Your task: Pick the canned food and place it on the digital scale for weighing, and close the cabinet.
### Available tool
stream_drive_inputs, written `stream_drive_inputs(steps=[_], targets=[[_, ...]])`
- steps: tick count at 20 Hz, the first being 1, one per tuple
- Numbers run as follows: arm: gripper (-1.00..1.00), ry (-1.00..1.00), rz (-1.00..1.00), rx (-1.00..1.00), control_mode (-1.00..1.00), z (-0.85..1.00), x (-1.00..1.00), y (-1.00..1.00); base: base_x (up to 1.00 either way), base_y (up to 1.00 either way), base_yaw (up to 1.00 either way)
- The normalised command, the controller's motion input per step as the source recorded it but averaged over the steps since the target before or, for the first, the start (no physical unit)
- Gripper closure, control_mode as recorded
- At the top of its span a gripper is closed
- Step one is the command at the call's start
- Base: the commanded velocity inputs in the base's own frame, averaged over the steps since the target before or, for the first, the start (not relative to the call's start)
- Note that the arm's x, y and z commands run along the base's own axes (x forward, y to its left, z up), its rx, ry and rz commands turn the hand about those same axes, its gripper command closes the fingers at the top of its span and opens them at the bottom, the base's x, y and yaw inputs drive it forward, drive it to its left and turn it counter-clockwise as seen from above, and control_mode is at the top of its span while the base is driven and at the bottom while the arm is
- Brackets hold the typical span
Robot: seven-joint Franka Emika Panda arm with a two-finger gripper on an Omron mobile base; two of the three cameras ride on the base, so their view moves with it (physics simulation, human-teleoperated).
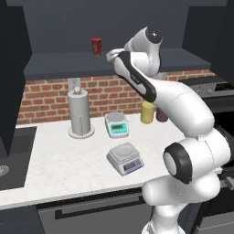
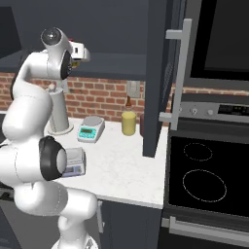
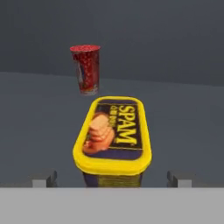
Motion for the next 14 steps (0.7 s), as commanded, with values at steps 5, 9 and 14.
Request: stream_drive_inputs(steps=[5,9,14], targets=[[-1.00,0.00,0.00,0.00,-1.00,-0.03,0.34,0.01,0.00,0.00,0.00],[-1.00,0.00,0.01,0.00,-1.00,-0.11,0.33,0.05,0.00,0.00,0.00],[1.00,0.00,0.01,0.00,-1.00,-0.30,0.22,0.22,0.00,0.00,0.00]])
